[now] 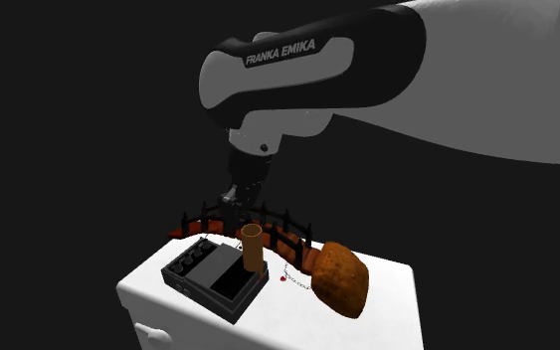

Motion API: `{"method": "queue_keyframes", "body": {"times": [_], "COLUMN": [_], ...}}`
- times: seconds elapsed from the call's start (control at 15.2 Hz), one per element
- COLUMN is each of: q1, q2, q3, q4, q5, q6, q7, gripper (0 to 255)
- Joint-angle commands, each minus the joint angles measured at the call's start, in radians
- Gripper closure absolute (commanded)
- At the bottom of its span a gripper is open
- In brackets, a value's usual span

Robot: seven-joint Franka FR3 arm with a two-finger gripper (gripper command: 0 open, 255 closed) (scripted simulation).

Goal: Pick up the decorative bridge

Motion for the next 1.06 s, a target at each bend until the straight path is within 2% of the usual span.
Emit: {"method": "queue_keyframes", "body": {"times": [0.0,0.86,0.99], "q1": [0.000,-0.001,-0.001], "q2": [0.000,0.042,0.043], "q3": [0.000,0.000,0.000], "q4": [0.021,0.256,0.259], "q5": [-0.001,-0.012,-0.012], "q6": [-0.020,-0.209,-0.211], "q7": [0.004,0.044,0.045], "gripper": [255,255,255]}}
